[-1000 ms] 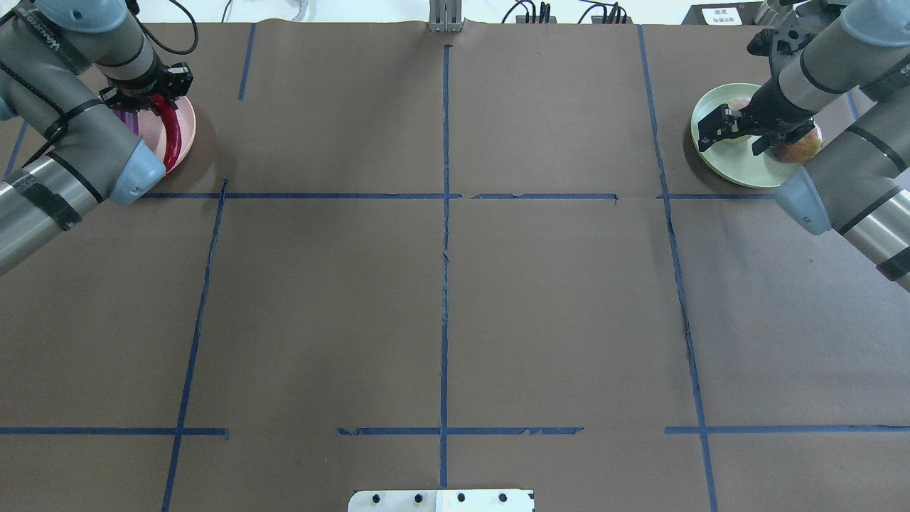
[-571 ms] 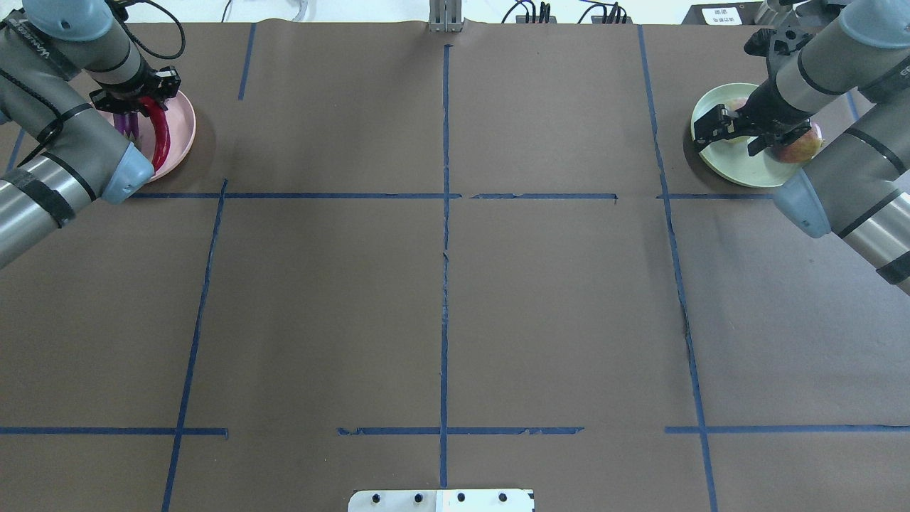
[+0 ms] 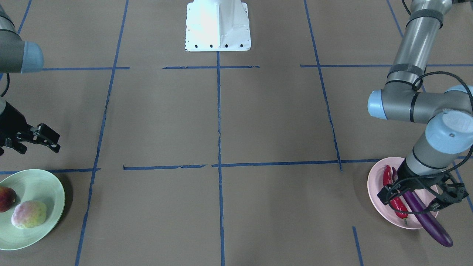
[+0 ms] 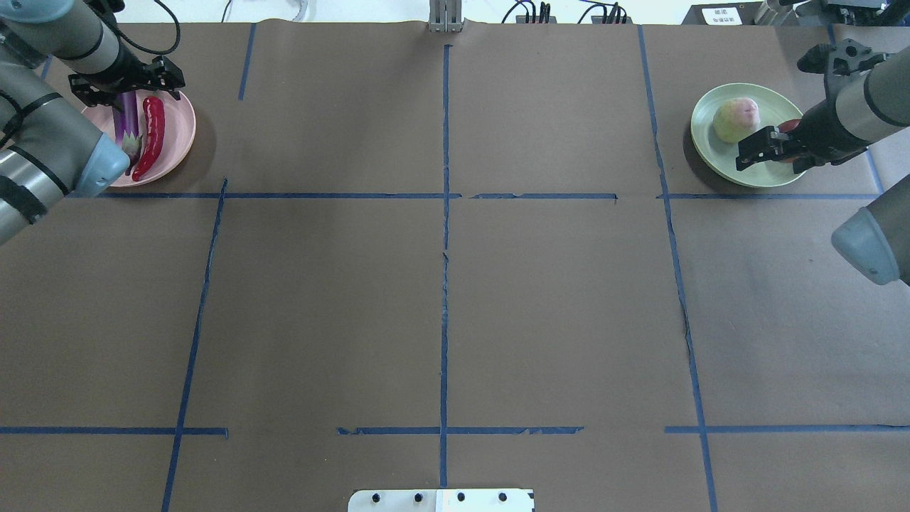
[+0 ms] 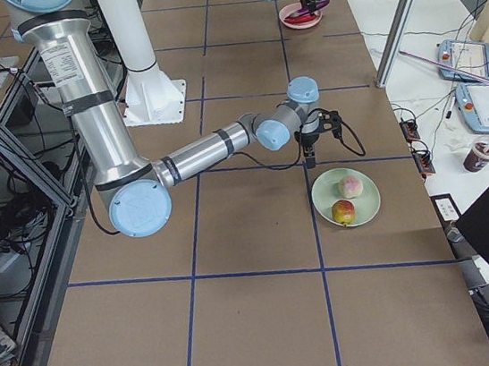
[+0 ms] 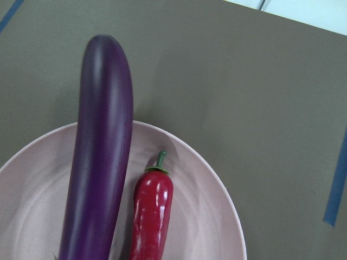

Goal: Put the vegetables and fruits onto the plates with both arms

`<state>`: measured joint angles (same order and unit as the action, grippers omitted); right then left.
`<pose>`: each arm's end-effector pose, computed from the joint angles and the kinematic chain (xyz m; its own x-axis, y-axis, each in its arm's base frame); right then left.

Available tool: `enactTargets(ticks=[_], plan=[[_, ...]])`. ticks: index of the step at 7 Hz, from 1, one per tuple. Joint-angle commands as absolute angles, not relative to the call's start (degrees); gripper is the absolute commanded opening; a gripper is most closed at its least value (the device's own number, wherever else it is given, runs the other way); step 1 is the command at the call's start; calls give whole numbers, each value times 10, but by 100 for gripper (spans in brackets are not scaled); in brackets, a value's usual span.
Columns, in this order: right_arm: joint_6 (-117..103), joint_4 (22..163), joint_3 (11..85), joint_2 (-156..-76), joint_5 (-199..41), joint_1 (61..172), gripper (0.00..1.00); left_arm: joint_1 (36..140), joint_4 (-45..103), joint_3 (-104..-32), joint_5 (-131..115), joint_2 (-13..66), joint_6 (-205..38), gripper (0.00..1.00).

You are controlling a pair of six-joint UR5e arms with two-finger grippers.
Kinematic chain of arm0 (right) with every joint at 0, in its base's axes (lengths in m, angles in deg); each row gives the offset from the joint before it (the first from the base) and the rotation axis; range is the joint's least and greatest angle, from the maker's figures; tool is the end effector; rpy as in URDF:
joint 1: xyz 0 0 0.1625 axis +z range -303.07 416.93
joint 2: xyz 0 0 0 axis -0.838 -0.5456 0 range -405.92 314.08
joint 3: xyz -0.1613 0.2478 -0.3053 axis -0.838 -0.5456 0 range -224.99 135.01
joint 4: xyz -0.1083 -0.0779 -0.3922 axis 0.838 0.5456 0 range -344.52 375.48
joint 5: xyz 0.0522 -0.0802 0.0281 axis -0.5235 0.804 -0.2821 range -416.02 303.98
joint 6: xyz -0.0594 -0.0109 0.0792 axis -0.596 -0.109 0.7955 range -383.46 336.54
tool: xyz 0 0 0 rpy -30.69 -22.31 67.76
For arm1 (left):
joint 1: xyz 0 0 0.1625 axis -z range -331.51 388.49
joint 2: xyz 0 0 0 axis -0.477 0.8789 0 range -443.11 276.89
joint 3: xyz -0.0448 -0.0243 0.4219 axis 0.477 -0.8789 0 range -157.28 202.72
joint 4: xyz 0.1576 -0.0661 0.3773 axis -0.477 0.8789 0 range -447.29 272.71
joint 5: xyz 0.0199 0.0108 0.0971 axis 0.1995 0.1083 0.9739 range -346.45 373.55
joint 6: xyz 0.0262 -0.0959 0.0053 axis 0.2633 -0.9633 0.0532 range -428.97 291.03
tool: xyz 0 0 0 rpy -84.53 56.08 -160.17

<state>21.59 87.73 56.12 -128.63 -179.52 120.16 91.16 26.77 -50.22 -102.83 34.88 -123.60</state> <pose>-0.1805 -0.5313 0.4685 0.6798 0.0395 0.7323 -0.1661 0.9809 0.1013 0.2503 -0.6781 0.4793 0.6997 -0.2244 -0.6783 0.3359 0.9412 0.0352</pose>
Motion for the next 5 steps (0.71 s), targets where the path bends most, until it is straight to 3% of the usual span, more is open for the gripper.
enactTargets(ticks=[1, 5], plan=[[174, 882, 651, -1403, -1802, 1256, 100, 951, 265, -634, -1107, 223, -1073, 100], [-265, 1090, 695, -1540, -1916, 1478, 100, 1088, 183, -764, -1200, 92, -841, 100]])
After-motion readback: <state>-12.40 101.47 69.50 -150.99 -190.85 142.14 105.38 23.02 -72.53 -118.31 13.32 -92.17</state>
